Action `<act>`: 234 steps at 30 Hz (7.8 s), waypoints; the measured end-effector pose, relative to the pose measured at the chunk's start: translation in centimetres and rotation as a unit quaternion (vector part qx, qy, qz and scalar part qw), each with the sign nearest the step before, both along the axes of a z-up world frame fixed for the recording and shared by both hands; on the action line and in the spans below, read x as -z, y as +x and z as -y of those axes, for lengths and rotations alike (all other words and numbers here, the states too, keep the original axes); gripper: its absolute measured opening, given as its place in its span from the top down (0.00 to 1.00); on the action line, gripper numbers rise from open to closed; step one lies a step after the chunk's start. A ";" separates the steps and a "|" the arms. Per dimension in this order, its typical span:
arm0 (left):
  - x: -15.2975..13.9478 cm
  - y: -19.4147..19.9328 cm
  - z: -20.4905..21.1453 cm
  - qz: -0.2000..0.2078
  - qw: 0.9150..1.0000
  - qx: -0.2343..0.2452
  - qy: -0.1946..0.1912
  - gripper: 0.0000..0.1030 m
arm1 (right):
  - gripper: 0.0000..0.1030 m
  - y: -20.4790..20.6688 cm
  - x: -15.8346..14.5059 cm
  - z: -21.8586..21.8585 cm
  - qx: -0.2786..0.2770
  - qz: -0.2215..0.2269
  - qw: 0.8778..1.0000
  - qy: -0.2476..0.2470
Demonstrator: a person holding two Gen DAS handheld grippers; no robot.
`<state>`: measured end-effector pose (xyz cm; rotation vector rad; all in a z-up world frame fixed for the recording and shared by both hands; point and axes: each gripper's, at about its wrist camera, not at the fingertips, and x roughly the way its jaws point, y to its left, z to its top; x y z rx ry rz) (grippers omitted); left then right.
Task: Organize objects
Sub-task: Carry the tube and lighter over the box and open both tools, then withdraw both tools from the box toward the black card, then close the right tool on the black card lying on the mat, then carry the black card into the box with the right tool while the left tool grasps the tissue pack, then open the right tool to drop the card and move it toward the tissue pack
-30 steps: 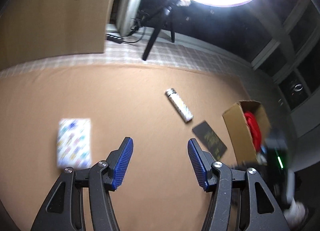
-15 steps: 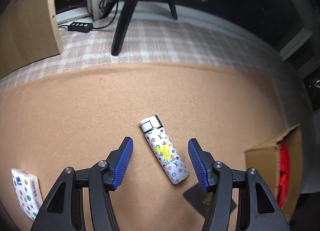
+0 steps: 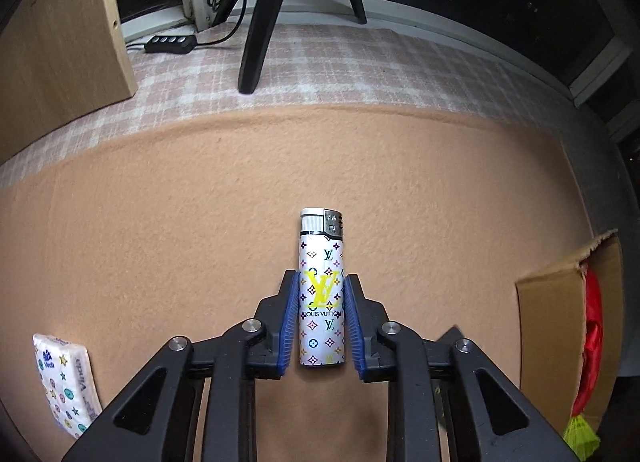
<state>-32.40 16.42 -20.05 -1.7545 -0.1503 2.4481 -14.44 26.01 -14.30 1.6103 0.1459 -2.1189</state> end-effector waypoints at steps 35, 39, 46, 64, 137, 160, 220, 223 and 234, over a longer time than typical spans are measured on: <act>-10.5 12.8 -14.8 -0.066 0.978 0.168 0.102 0.77 | 0.82 4.8 -8.3 -21.1 0.214 -0.091 0.969 -0.079; -9.9 13.0 -18.5 -0.063 0.975 0.191 0.091 0.77 | 0.82 4.2 -7.3 -22.6 0.225 -0.084 0.968 -0.072; -9.4 12.8 -21.4 -0.055 0.972 0.207 0.093 0.76 | 0.81 4.2 -6.8 -23.9 0.229 -0.081 0.968 -0.069; -12.0 13.8 -16.4 -0.092 0.977 0.177 0.071 0.59 | 0.50 3.9 -8.3 -22.7 0.213 -0.094 0.968 -0.094; -7.1 24.0 19.5 -0.074 0.990 -0.064 0.102 0.56 | 0.33 -8.0 -0.1 3.7 -0.028 0.097 0.994 0.048; -6.0 22.3 18.6 -0.059 0.992 -0.054 0.097 0.56 | 0.56 -1.0 -1.4 0.6 -0.045 0.014 0.996 0.071; -0.6 7.9 22.1 -0.019 0.986 -0.119 0.115 0.71 | 0.44 1.5 -10.1 -14.8 0.212 -0.090 0.973 0.001; -0.4 9.0 21.7 -0.020 0.984 -0.121 0.127 0.71 | 0.44 2.1 -10.6 -13.5 0.201 -0.092 0.975 -0.013; 0.1 16.5 16.6 -0.022 0.985 -0.077 0.151 0.70 | 0.44 3.9 -9.2 -6.3 0.133 -0.060 0.988 -0.058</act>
